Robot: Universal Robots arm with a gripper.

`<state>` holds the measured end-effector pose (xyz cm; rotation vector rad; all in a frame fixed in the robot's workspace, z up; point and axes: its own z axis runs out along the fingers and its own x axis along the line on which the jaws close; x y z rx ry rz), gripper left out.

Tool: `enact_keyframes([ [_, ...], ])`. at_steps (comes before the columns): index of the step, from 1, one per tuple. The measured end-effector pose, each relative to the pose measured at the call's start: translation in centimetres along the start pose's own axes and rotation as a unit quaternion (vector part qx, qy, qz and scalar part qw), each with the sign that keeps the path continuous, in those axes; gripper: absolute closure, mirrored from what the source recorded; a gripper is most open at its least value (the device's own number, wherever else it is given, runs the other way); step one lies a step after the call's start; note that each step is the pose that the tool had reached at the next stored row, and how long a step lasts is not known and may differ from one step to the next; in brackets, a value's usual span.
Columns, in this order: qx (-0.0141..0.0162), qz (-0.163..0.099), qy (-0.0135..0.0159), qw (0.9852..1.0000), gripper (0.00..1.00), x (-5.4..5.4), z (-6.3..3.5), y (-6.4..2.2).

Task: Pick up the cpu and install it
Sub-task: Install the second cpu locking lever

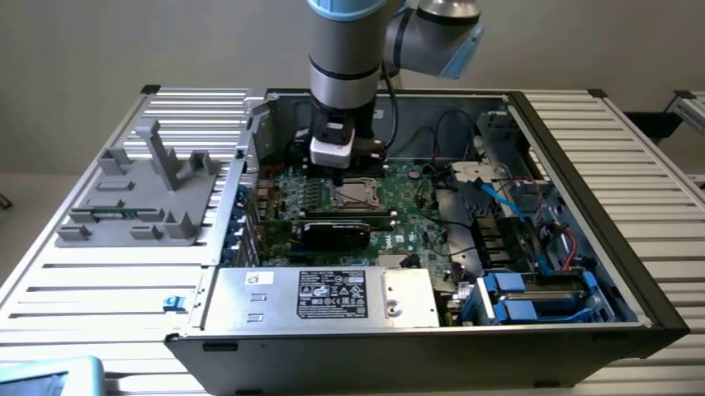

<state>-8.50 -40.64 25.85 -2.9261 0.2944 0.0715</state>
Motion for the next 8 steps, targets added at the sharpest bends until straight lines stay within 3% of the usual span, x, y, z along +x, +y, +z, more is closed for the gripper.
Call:
enact_keyframes([
  [1,0.0013,0.0,-0.0017,1.0,0.88,0.02,0.01,0.09],
  [3,0.0067,0.001,-0.004,1.0,0.88,0.05,0.02,0.24],
  [8,0.0143,0.004,-0.0052,0.9999,0.88,0.17,0.12,0.78],
])
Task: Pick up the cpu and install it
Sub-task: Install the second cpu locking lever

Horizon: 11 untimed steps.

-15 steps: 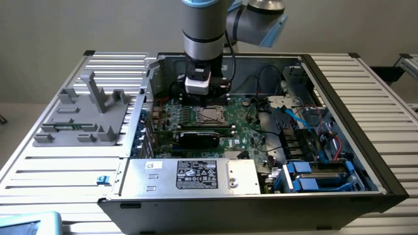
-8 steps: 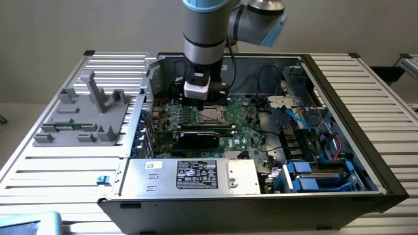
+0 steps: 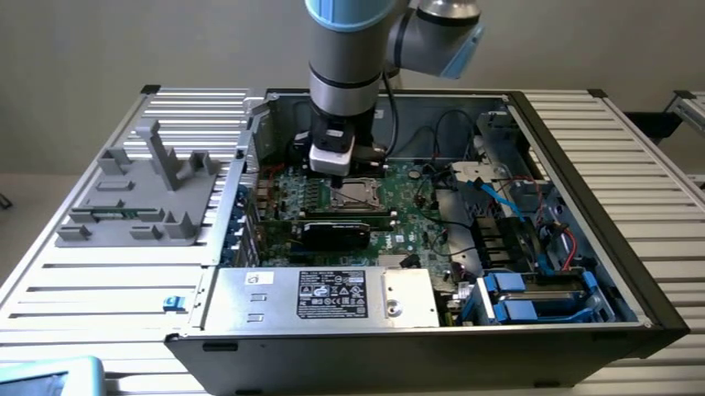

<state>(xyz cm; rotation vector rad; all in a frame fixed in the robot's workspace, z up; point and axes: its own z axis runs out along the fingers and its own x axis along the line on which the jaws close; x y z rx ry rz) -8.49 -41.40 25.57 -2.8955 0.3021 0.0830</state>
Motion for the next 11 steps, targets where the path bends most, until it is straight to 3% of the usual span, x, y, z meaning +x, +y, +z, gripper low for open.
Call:
enact_keyframes([
  [6,0.0042,0.003,-0.0018,1.0,0.88,0.15,0.48,0.56],
  [11,0.0037,0.007,-0.0076,0.9999,0.88,0.21,0.89,0.78],
])
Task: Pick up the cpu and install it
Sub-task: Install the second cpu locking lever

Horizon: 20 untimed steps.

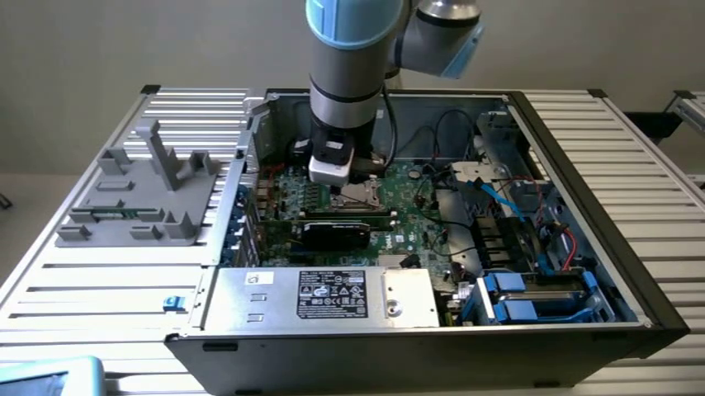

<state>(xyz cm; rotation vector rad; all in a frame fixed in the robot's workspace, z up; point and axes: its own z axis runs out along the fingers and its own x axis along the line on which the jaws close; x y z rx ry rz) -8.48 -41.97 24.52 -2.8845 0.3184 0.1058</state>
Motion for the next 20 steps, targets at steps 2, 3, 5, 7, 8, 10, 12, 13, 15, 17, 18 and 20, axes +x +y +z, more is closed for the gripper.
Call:
enact_keyframes([
  [2,-0.0008,0.002,-0.0041,1.0,0.88,0.02,0.05,0.08],
  [3,-0.0012,0.002,-0.0065,1.0,0.88,0.03,0.04,0.14],
  [5,-0.0014,0.003,-0.0092,1.0,0.88,0.06,0.05,0.24],
  [7,-0.0006,0.003,-0.0104,0.9999,0.88,0.07,0.14,0.3],
  [8,0.0001,0.003,-0.0109,0.9999,0.88,0.08,0.22,0.32],
  [10,0.0021,0.003,-0.0116,0.9999,0.88,0.1,0.35,0.37],
  [12,0.003,0.003,-0.0129,0.9999,0.88,0.12,0.41,0.42],
  [13,0.0029,0.003,-0.0139,0.9999,0.88,0.14,0.42,0.46],
  [15,0.0025,0.004,-0.0166,0.9999,0.88,0.14,0.46,0.51],
  [17,0.0026,0.004,-0.018,0.9998,0.88,0.14,0.55,0.55],
  [18,0.0035,0.004,-0.0186,0.9998,0.88,0.14,0.59,0.56],
  [20,0.0067,0.004,-0.0194,0.9998,0.88,0.15,0.65,0.57],
])
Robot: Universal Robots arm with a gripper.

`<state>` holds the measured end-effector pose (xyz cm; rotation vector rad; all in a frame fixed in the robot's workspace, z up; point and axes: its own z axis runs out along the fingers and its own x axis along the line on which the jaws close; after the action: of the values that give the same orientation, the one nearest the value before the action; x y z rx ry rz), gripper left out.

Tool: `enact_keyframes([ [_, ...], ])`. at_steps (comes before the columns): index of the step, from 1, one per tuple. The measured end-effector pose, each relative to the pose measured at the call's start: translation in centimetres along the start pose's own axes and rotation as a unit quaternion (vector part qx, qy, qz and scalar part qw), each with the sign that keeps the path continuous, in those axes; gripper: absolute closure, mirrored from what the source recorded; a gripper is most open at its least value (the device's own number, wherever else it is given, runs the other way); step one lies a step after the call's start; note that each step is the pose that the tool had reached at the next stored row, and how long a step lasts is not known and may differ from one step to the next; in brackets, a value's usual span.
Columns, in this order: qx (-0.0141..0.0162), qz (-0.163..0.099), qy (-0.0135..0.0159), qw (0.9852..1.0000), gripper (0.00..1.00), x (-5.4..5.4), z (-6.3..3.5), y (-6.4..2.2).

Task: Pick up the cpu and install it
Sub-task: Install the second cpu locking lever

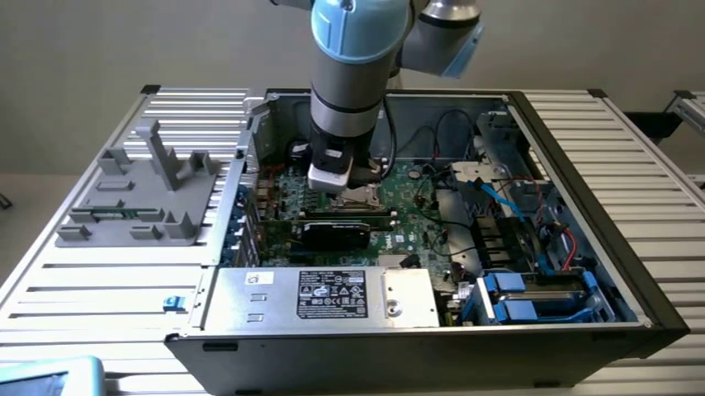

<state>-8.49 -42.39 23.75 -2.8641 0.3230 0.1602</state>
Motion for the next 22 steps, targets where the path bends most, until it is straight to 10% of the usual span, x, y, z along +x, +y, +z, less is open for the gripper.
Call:
enact_keyframes([
  [5,0.005,0.0,-0.0016,1.0,0.88,0.02,0.07,0.01],
  [22,0.0054,0.0,-0.0046,1.0,0.88,0.05,0.96,0.29],
])
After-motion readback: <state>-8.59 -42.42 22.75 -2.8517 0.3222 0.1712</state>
